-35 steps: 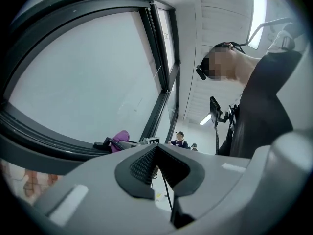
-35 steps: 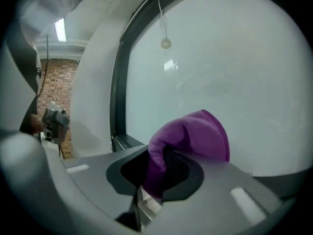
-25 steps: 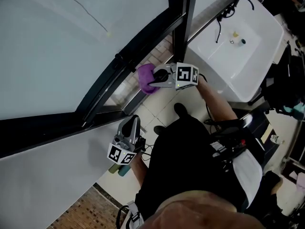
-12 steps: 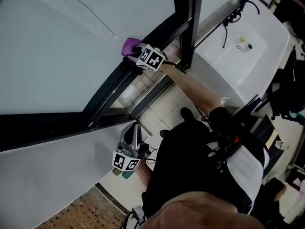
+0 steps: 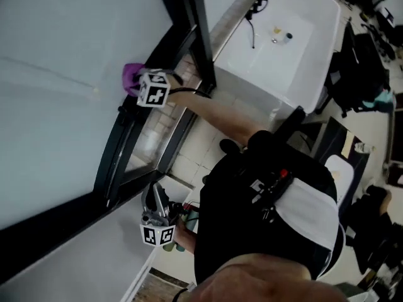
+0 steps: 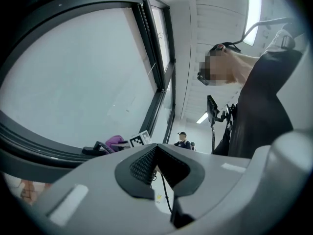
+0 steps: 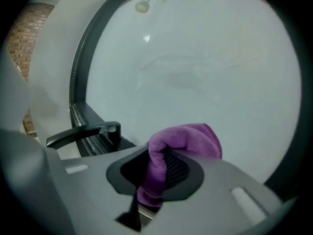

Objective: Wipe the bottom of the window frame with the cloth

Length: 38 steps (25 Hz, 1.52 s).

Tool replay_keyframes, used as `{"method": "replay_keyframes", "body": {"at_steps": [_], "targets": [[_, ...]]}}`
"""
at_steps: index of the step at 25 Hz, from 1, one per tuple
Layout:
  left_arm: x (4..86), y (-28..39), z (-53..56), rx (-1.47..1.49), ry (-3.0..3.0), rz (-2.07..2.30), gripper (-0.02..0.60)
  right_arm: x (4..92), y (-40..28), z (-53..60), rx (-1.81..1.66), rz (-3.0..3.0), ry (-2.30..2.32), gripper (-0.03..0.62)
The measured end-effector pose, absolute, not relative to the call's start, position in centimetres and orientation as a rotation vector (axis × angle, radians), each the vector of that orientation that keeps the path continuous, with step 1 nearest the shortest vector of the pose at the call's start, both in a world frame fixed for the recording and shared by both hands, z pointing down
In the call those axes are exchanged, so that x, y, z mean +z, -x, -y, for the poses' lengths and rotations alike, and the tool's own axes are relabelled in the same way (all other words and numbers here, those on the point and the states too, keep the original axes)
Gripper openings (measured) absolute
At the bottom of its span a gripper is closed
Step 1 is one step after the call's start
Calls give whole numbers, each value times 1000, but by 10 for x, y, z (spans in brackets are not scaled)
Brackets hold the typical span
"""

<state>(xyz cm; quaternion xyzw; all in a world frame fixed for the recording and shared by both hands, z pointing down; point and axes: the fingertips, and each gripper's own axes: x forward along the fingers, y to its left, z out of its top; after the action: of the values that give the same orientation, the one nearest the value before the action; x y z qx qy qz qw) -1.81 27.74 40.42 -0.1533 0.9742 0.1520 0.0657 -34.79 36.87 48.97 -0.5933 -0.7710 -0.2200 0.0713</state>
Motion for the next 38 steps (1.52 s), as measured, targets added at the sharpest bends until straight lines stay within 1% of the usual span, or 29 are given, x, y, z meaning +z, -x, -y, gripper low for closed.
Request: {"method": "replay_keyframes", "body": {"at_steps": [4, 7, 10, 13, 15, 17, 22, 24, 27, 29, 35, 37, 38], "targets": [[400, 46, -253, 439, 487, -2964, 2, 517, 310, -427, -959, 2156, 1902, 60], [404, 79, -214, 459, 648, -2974, 2, 515, 304, -411, -1081, 2126, 1918, 61], [394, 116, -180, 390, 779, -2952, 2, 515, 312, -402, -1148, 2138, 1937, 61], [388, 159, -156, 329, 865, -2936, 2, 529, 359, -362, -1242, 2157, 1815, 61], [383, 168, -159, 277, 853, -2956, 2, 533, 385, -344, -1270, 2178, 1743, 61], [381, 167, -165, 256, 806, -2973, 2, 533, 417, -324, -1307, 2211, 1653, 61], [390, 156, -171, 282, 696, -3008, 2, 542, 531, -254, -1365, 2283, 1346, 61], [392, 150, -172, 282, 650, -3009, 2, 540, 557, -239, -1422, 2283, 1241, 61], [394, 142, -176, 289, 618, -3009, 2, 542, 574, -228, -1601, 2252, 1009, 58], [394, 136, -181, 294, 608, -3011, 2, 544, 580, -224, -1573, 2251, 922, 60], [395, 104, -224, 329, 535, -3002, 2, 539, 573, -225, -1358, 2367, 898, 61], [394, 95, -242, 355, 521, -2988, 2, 526, 552, -223, -1144, 2455, 956, 63], [393, 92, -251, 366, 519, -2975, 2, 514, 533, -226, -954, 2496, 1055, 63]]}}
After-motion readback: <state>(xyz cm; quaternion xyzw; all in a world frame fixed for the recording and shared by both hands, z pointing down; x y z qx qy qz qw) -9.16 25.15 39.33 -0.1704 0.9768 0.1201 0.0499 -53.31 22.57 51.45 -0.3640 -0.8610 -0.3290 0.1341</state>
